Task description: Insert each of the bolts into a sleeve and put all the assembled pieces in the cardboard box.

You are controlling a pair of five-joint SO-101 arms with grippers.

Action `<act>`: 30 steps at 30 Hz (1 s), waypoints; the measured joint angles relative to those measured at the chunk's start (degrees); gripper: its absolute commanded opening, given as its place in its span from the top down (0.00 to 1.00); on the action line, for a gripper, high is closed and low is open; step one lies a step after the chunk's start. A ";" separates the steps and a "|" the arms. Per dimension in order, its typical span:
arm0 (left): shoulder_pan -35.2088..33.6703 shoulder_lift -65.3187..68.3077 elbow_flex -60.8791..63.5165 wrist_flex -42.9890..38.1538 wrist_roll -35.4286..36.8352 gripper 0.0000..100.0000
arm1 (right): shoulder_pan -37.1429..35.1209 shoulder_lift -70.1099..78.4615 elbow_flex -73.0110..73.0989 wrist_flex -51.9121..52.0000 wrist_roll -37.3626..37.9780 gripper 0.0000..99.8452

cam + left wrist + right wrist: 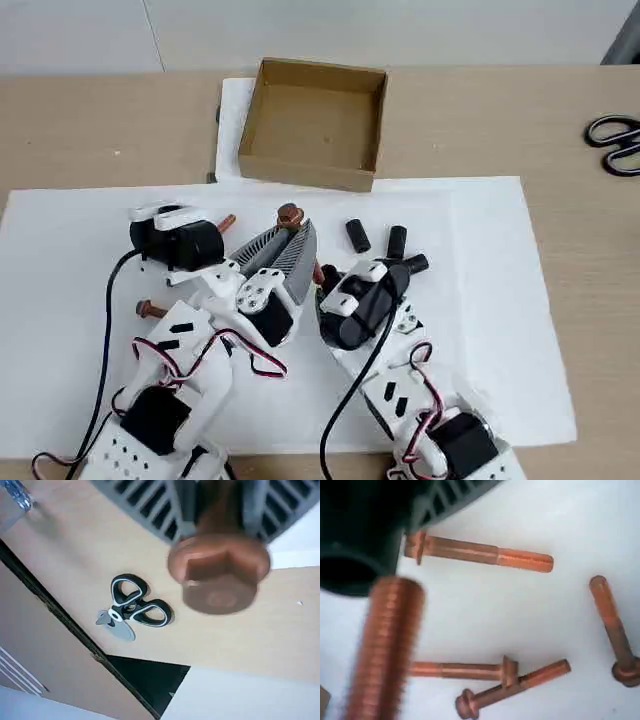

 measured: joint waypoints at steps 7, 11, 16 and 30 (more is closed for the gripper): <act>-0.44 0.00 0.00 -2.81 -0.44 1.00 | -1.76 0.00 0.00 0.00 0.00 1.00; -0.44 0.00 0.88 -2.81 -0.79 1.00 | -1.76 0.00 0.00 0.00 0.00 1.00; -0.44 0.00 1.93 -2.81 -0.79 1.00 | -1.85 0.00 -0.09 0.00 0.00 1.00; -0.35 -0.09 5.80 -3.25 -0.79 1.00 | -1.85 0.09 0.00 0.00 0.00 1.00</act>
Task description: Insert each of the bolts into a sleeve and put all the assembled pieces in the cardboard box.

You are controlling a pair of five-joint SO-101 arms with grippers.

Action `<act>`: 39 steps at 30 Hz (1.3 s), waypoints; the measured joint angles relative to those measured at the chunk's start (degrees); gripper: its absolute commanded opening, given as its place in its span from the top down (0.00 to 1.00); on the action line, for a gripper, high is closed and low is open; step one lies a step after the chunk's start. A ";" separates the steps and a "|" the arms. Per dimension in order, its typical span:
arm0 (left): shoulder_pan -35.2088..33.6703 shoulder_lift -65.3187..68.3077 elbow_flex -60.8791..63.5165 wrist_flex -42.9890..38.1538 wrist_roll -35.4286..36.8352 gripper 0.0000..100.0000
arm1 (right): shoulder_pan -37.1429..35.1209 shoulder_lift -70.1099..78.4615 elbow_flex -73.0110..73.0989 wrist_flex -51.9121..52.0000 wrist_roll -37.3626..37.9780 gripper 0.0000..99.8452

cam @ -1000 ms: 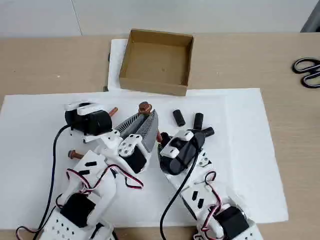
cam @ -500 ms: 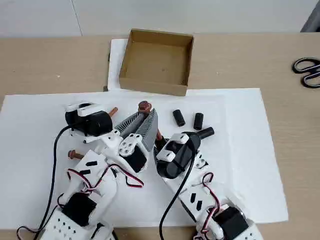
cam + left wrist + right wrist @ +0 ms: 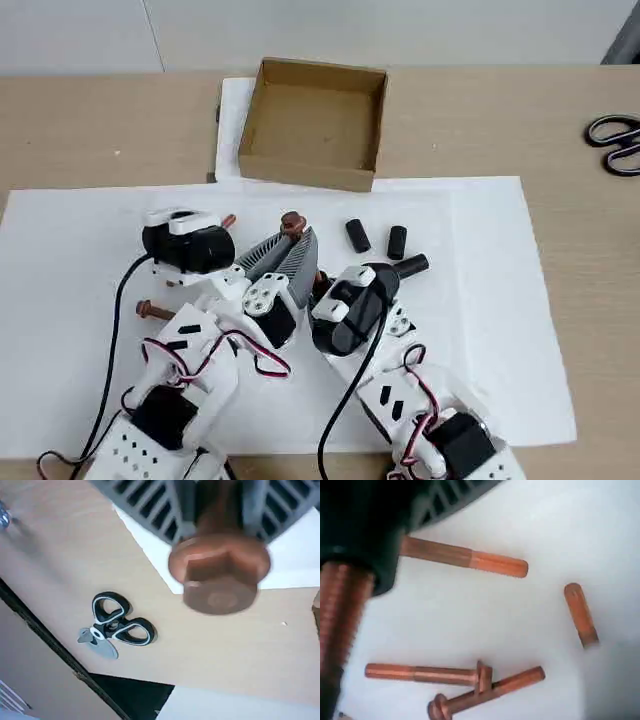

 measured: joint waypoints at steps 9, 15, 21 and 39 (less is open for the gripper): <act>6.15 0.09 0.44 4.92 -0.44 1.00 | 0.35 0.00 -0.62 0.00 0.00 1.00; 7.30 -0.09 0.18 8.97 -0.44 1.00 | 0.26 0.00 -1.23 0.09 0.00 1.00; 7.30 -0.62 -0.35 12.92 -0.53 1.00 | 0.00 0.09 -1.05 0.18 0.09 1.00; 7.82 -0.88 -0.09 14.77 -5.71 0.99 | 2.02 0.18 -0.88 0.26 4.04 1.00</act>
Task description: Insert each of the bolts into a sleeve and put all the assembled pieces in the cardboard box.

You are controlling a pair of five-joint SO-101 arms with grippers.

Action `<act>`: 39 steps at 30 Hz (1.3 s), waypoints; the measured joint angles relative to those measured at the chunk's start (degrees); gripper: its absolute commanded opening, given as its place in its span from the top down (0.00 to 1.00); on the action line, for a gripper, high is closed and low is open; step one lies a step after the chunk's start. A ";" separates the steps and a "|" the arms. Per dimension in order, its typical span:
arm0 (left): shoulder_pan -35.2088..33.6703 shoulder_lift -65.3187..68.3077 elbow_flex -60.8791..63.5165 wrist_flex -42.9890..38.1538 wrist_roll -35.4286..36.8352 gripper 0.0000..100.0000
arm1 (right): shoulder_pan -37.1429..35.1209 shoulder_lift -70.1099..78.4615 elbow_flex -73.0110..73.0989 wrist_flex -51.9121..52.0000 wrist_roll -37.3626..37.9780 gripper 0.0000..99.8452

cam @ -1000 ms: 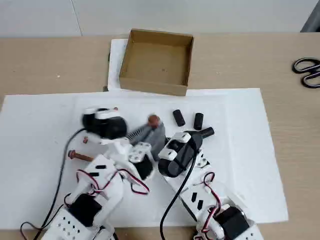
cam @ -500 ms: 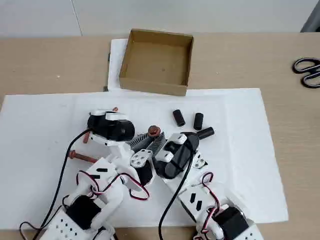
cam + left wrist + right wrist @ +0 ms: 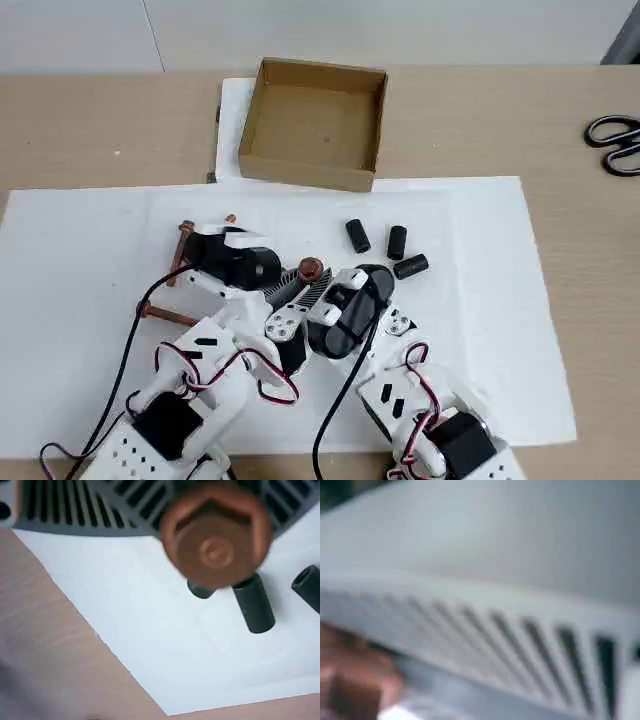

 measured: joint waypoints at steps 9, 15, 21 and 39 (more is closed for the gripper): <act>0.35 0.00 0.26 0.09 -0.09 0.83 | 1.41 0.09 0.09 0.00 0.00 1.00; 0.44 0.00 0.26 0.35 -0.09 0.83 | 1.76 0.09 0.09 0.00 0.00 1.00; 0.44 0.00 0.18 0.35 -1.58 0.83 | 1.76 0.09 0.09 0.00 0.00 1.00; -4.57 0.26 0.88 0.35 -16.70 0.83 | 1.85 -0.09 -2.02 2.02 -0.09 1.00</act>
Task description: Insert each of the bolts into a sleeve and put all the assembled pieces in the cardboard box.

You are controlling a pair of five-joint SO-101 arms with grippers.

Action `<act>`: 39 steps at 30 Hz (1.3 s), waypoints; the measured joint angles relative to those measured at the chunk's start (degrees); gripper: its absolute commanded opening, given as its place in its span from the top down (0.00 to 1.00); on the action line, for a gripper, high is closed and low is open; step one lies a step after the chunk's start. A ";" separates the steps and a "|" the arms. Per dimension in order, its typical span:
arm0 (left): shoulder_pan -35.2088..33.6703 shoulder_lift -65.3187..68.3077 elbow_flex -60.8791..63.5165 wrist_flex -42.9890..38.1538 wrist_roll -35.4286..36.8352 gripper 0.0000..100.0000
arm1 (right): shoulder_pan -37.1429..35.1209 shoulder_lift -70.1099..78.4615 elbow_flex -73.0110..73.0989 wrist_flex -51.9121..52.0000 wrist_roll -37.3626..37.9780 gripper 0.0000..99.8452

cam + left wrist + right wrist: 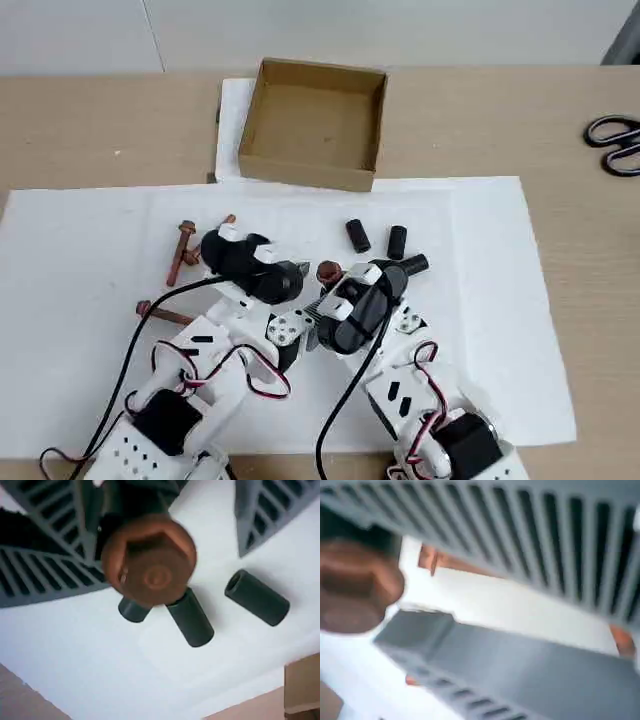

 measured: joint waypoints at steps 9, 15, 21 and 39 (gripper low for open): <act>-0.35 0.53 -4.04 0.35 1.67 0.83 | 0.18 -0.09 -0.18 -0.09 0.00 1.00; -2.73 0.62 -8.79 0.35 2.11 0.83 | 0.44 -0.09 -0.18 -0.09 -1.76 1.00; -8.26 0.62 -9.93 -0.09 3.78 0.99 | 1.23 -0.09 0.35 -0.09 -2.55 1.00; -32.62 0.62 3.52 -0.09 10.73 0.99 | 18.11 0.18 10.29 -12.04 -10.02 1.00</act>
